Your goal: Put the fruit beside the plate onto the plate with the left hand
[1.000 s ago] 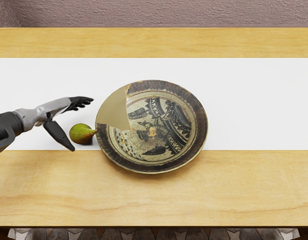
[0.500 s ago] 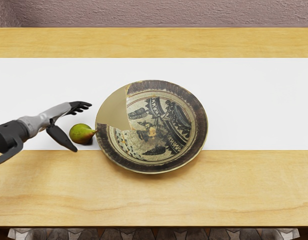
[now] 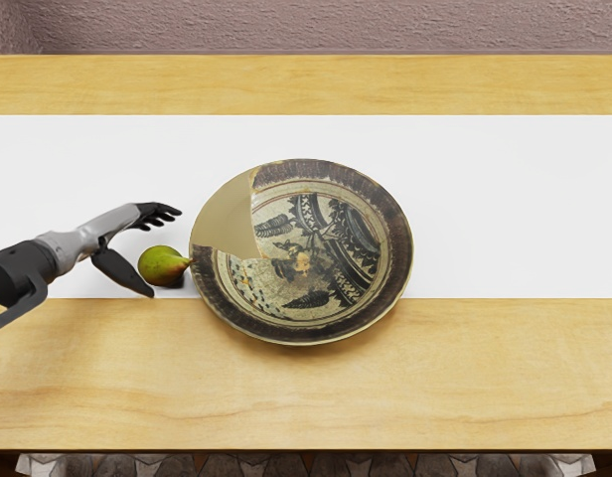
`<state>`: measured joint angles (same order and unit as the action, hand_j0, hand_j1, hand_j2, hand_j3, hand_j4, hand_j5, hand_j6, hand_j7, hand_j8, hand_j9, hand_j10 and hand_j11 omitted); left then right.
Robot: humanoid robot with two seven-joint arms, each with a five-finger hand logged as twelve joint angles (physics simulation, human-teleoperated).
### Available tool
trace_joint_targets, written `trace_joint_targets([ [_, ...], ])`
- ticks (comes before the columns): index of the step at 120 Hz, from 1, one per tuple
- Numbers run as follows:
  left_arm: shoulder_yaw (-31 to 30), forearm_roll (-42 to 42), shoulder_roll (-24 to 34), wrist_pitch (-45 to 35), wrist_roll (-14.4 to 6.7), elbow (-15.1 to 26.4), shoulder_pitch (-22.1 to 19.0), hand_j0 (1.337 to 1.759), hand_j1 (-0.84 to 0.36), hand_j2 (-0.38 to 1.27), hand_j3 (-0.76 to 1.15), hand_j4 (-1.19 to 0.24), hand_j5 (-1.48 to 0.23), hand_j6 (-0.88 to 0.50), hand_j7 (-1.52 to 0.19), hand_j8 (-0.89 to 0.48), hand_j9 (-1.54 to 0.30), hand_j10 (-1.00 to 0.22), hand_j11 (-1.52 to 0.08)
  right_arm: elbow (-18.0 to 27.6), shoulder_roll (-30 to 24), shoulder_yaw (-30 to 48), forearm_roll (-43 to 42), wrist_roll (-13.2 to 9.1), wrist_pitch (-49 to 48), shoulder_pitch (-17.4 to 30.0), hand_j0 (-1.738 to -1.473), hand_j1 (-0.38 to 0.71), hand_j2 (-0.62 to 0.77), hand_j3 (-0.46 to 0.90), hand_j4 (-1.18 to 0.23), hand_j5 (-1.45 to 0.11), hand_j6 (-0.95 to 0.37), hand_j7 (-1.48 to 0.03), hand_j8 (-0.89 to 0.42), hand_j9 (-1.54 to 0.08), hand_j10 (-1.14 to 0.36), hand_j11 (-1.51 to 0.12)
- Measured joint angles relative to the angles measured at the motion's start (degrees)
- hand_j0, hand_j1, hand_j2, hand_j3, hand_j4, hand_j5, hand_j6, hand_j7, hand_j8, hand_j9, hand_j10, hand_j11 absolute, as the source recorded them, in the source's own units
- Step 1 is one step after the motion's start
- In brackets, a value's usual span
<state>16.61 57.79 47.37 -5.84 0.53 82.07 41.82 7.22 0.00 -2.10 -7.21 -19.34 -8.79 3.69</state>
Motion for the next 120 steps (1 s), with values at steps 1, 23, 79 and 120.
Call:
trace_joint_targets([
  [1, 0.0, 0.0, 0.0, 0.0, 0.0, 0.0, 0.0, 1.658, 0.07, 0.05, 0.00, -0.24, -0.31, -0.25, -0.31, -0.25, -0.31, -0.24, -0.31, 0.0, 0.0, 0.0, 0.0, 0.0, 0.0, 0.0, -1.658, -0.35, 0.00, 0.00, 0.00, 0.00, 0.00, 0.00, 0.00, 0.00, 0.00, 0.00],
  [23, 0.0, 0.0, 0.0, 0.0, -0.1, 0.2, 0.0, 1.658, 0.03, 0.06, 0.00, -0.27, -0.35, -0.27, -0.35, -0.27, -0.35, -0.27, -0.35, 0.0, 0.0, 0.0, 0.0, 0.0, 0.0, 0.0, -1.658, -0.35, 0.00, 0.00, 0.00, 0.00, 0.00, 0.00, 0.00, 0.00, 0.00, 0.00],
  [79, -0.3, 0.1, -0.1, 0.4, -0.3, 0.2, 0.1, 1.657, -0.04, 0.04, 0.00, -0.35, -0.46, -0.35, -0.46, -0.35, -0.46, -0.35, -0.46, 0.0, 0.0, 0.0, 0.0, 0.0, 0.0, 0.0, -1.658, -0.35, 0.00, 0.00, 0.00, 0.00, 0.00, 0.00, 0.00, 0.00, 0.00, 0.00],
  [120, -0.4, 0.0, -1.1, 0.5, -1.4, 0.3, 0.1, 1.657, -0.07, 0.04, 0.00, -0.38, -0.51, -0.38, -0.52, -0.38, -0.52, -0.38, -0.52, 0.0, 0.0, 0.0, 0.0, 0.0, 0.0, 0.0, -1.658, -0.35, 0.00, 0.00, 0.00, 0.00, 0.00, 0.00, 0.00, 0.00, 0.00, 0.00],
])
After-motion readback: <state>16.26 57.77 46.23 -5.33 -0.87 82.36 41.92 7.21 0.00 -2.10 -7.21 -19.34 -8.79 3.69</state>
